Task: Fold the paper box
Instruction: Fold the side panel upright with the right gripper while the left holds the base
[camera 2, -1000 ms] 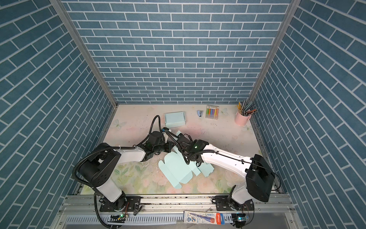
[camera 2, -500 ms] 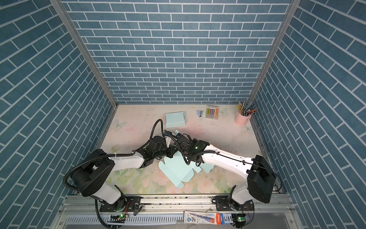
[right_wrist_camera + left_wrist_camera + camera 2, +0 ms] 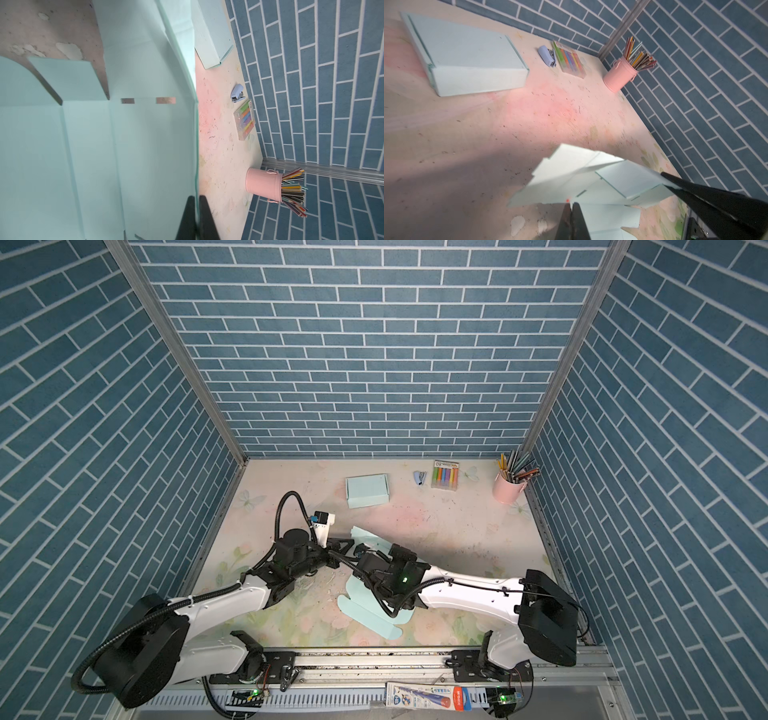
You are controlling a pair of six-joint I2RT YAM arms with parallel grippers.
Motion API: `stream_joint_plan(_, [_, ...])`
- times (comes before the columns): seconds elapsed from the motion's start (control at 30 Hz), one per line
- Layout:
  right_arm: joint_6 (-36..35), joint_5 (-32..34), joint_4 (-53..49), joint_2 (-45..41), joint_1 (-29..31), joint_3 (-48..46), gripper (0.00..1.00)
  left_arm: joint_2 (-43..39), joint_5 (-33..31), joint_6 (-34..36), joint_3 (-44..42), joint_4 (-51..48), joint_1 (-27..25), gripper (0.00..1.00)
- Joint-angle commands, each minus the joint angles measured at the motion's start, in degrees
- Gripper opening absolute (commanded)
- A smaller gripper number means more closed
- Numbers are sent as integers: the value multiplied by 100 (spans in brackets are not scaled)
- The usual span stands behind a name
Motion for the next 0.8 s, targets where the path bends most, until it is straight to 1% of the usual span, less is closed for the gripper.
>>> stream_joint_plan(0.0, [-734,620,601,93,118,-130,0,-39,195,18,80,-77,30,0])
stream_joint_plan(0.2, [-1477,761,1313,264,262,-416,0,445,149,101,496,-67,31,0])
stream_joint_plan(0.37, [-1959,841,1764,355,305,-585,0,565,176,201,635,-83,30,0])
stream_joint_plan(0.47, [-2173,825,2061,290,302,-642,0,677,234,194,633,-49,-27,0])
stream_joint_plan(0.77, [-2624,884,2557,358,308,-812,0,813,90,-91,236,374,-494,0])
